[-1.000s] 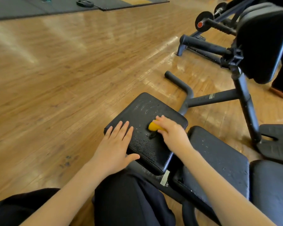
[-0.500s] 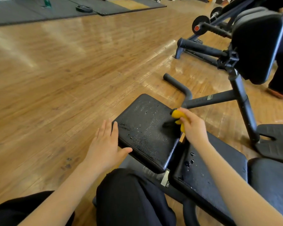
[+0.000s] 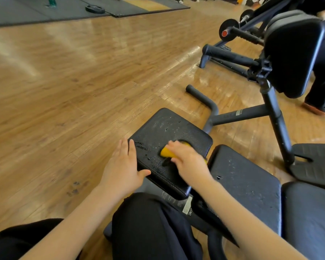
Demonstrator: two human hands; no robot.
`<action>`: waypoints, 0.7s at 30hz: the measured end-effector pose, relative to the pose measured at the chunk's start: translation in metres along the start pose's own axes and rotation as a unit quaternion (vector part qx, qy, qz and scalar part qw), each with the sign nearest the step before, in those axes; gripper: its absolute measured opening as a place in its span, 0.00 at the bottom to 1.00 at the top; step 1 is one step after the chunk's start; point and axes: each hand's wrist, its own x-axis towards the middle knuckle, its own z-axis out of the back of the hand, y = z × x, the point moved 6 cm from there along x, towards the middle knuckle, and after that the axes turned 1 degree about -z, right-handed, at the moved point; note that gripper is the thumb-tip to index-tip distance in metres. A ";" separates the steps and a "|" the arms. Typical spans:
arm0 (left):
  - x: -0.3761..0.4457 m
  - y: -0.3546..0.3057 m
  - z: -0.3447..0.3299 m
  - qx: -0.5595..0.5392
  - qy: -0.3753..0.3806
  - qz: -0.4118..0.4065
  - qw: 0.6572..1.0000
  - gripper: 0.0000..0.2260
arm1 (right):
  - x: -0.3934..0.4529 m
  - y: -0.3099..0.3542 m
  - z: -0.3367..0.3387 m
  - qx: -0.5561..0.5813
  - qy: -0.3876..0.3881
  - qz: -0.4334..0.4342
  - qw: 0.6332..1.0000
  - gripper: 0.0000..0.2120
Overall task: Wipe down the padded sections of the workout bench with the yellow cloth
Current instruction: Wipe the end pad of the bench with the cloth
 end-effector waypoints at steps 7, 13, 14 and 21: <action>-0.006 0.014 0.002 -0.003 0.059 -0.062 0.996 0.47 | -0.005 -0.006 0.015 0.120 -0.025 0.045 0.991 0.17; -0.005 0.015 -0.002 -0.027 0.033 -0.054 0.998 0.44 | 0.066 -0.062 0.044 0.127 -0.096 -0.155 0.975 0.16; -0.004 0.014 -0.002 -0.025 0.026 -0.052 0.998 0.43 | 0.072 -0.064 0.036 0.090 -0.066 -0.164 0.980 0.17; 0.003 0.008 -0.001 -0.022 -0.004 -0.017 1.000 0.44 | 0.055 -0.003 0.004 -0.014 0.015 -0.056 0.998 0.21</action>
